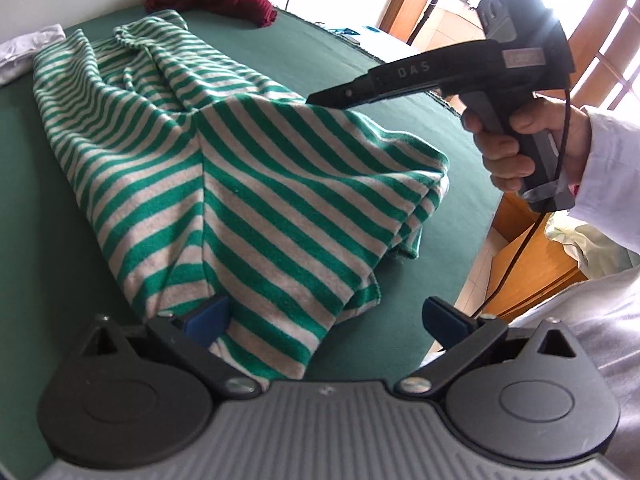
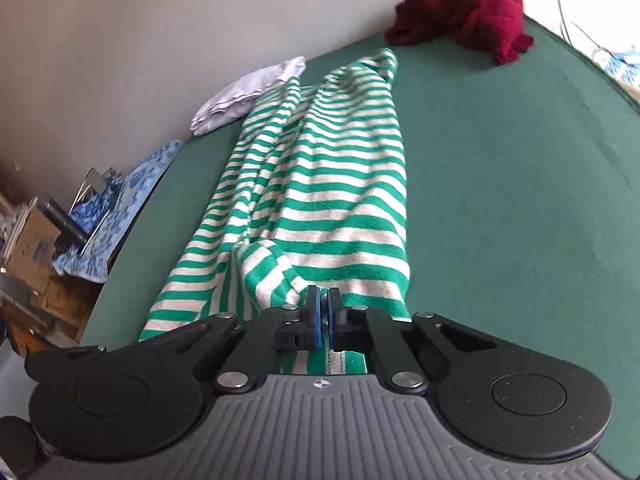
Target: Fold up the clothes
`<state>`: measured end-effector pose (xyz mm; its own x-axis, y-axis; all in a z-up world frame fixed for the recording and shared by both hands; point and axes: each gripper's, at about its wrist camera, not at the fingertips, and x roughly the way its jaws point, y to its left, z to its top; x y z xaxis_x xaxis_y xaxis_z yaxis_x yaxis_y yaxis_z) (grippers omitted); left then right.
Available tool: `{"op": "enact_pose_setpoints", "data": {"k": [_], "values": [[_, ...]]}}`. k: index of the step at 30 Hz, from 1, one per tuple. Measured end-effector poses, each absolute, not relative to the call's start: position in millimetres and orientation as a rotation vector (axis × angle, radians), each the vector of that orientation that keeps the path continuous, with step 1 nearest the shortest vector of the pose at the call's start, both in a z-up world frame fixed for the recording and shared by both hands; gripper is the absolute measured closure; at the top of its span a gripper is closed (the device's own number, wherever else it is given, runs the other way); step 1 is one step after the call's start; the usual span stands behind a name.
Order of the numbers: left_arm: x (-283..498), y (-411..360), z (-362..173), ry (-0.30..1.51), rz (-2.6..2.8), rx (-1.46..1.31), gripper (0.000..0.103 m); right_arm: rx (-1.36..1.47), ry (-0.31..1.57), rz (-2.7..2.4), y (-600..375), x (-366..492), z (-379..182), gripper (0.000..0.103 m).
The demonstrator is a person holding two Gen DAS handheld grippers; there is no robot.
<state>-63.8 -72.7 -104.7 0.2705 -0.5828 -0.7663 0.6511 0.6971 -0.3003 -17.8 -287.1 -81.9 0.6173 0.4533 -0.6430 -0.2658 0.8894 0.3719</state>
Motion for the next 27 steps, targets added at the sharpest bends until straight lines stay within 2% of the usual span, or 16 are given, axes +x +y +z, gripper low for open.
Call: {"op": "enact_pose_setpoints", "data": {"k": [5, 7, 9, 10, 12, 13, 14, 16, 17, 18, 19, 21, 25, 26, 27], "values": [[-62.0, -74.1, -105.0, 0.995, -0.821, 0.078, 0.001, 0.240, 0.666, 0.322, -306.2, -26.2, -58.6, 0.103], [-61.2, -74.6, -105.1, 0.994, -0.816, 0.077, 0.001, 0.246, 0.681, 0.278, -314.1, -20.1, -67.1, 0.103], [-59.9, -74.0, -102.9, 0.989, -0.818, 0.079, 0.001, 0.230, 0.733, 0.245, -315.7, -13.5, -80.3, 0.096], [-59.0, -73.4, -101.4, 0.985, -0.820, 0.081, 0.001, 0.247, 0.728, 0.258, -315.3, -13.8, -80.0, 0.096], [-57.4, -72.3, -98.2, 0.977, -0.824, 0.084, 0.001, 0.288, 0.712, 0.288, -314.5, -15.1, -77.9, 0.088], [-56.5, -71.8, -96.7, 0.973, -0.826, 0.085, 0.001, 0.309, 0.703, 0.304, -314.1, -15.8, -76.9, 0.071], [-55.7, -71.2, -95.1, 0.969, -0.828, 0.087, 0.001, 0.299, 0.702, 0.307, -308.5, -13.7, -78.2, 0.061], [-54.0, -70.1, -92.0, 0.961, -0.832, 0.089, 0.001, 0.271, 0.714, 0.315, -296.6, -7.0, -85.2, 0.061], [-53.2, -69.6, -90.4, 0.957, -0.834, 0.091, 0.001, 0.256, 0.728, 0.322, -291.0, -2.4, -91.1, 0.067], [-52.4, -69.0, -88.8, 0.952, -0.836, 0.092, 0.001, 0.222, 0.760, 0.321, -285.8, 2.4, -97.4, 0.074], [-51.5, -68.4, -87.3, 0.948, -0.838, 0.094, 0.002, 0.186, 0.767, 0.287, -285.2, 2.7, -100.1, 0.098], [-49.9, -67.3, -84.1, 0.940, -0.842, 0.097, 0.004, 0.155, 0.769, 0.227, -289.7, 1.4, -102.6, 0.103], [-46.5, -65.1, -77.9, 0.924, -0.850, 0.102, 0.001, 0.130, 0.812, 0.183, -307.5, 0.7, -100.5, 0.101], [-44.0, -64.8, -74.0, 0.909, -0.857, 0.103, 0.001, 0.156, 0.779, 0.195, -311.2, 2.2, -91.1, 0.094], [-38.9, -64.9, -66.8, 0.879, -0.870, 0.103, 0.001, 0.186, 0.749, 0.236, -310.8, 10.2, -79.4, 0.091]]}}
